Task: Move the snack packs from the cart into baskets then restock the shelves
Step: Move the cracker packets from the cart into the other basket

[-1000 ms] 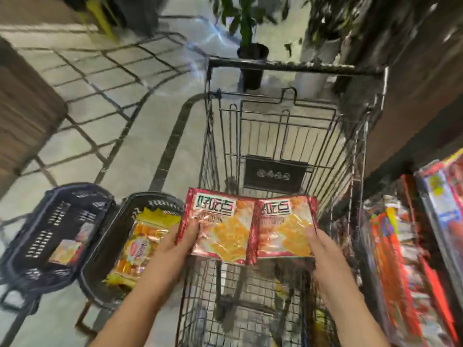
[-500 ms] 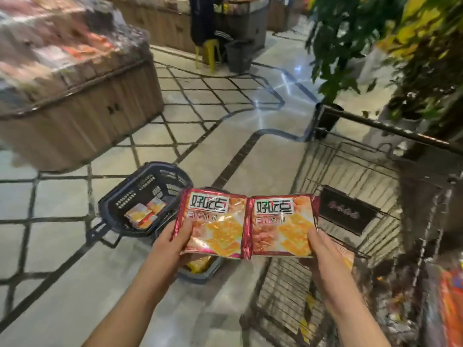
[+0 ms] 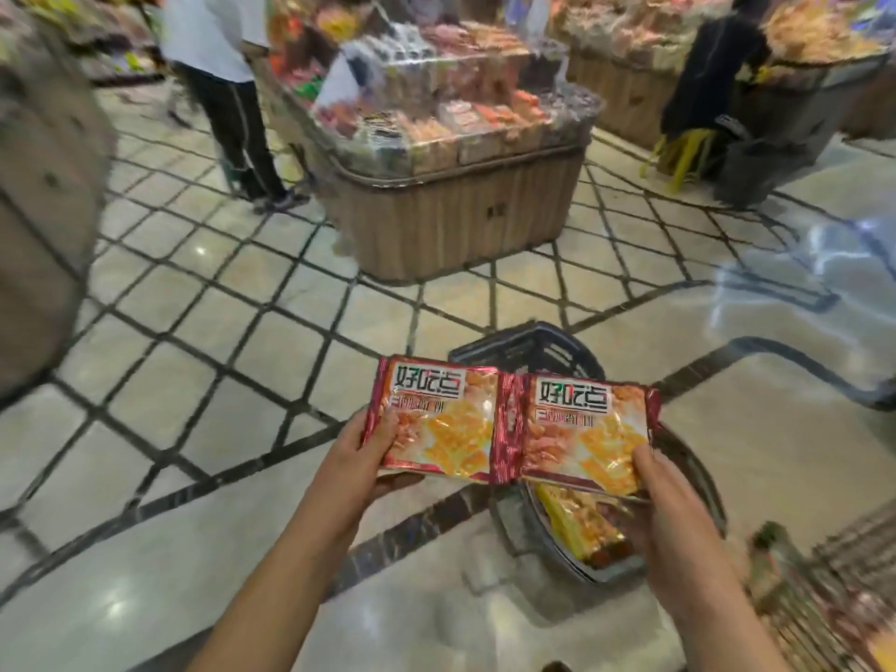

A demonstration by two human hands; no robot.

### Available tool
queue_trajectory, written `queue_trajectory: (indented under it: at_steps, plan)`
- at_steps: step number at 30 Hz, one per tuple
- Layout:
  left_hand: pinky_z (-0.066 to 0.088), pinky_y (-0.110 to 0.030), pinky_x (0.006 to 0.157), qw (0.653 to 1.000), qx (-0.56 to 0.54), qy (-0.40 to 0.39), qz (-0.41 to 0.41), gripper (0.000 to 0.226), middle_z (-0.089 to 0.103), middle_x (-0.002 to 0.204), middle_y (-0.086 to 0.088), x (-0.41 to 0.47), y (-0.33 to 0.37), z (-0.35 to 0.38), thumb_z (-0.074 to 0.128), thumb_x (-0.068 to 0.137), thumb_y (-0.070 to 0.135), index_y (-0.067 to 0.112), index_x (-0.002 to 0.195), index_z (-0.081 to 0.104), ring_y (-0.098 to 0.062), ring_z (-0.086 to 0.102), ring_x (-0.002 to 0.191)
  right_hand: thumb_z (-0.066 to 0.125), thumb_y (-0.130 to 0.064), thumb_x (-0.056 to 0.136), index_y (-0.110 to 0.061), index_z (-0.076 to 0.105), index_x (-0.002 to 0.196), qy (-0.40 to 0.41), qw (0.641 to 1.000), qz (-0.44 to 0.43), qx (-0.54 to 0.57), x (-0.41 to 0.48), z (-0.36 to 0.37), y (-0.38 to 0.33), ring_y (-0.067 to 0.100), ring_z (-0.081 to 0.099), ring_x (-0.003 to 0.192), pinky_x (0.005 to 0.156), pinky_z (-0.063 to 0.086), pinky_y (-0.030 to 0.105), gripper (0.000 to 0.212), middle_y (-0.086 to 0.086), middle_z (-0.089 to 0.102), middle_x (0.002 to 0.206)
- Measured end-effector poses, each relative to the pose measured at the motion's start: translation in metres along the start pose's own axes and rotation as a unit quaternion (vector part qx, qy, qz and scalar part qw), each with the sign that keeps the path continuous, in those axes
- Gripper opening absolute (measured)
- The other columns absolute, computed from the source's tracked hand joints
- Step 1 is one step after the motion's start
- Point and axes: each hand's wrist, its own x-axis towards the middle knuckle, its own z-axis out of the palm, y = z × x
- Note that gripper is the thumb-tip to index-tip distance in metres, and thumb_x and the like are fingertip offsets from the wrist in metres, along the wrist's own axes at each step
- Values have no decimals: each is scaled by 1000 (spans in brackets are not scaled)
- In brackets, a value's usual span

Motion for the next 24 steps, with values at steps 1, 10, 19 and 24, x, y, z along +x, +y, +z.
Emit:
queue_trajectory:
  at_steps: [1,10,19,24]
  plan:
    - [63,-42,83,1000,-8,13,3,43,77,116,-4,4,5,-11,62,94,44,23,131,62,-23,75,103,60,-44,98,-19,64,128,-10,1000,-1,-1,7,14,1,25,71,106,85,56,42,40,8,73,119]
    - [63,-44,86,997,-10,70,-10,39,75,120,-4,84,33,-72,62,97,41,25,132,62,-23,74,108,57,-39,100,-20,59,133,-77,996,37,5,94,126,-1,28,69,113,86,58,41,38,9,70,122]
    - [59,-53,95,998,32,50,-31,37,75,120,-4,244,89,-65,61,98,40,25,132,62,-26,73,109,50,-38,104,-17,67,123,-83,995,60,7,236,194,-24,27,69,111,98,53,50,33,8,75,114]
    - [63,-41,83,998,40,16,-39,31,75,121,-5,318,115,-44,58,102,36,24,130,64,-26,73,109,50,-37,105,-18,66,124,-46,996,71,17,286,203,-44,25,71,107,94,55,48,32,7,75,114]
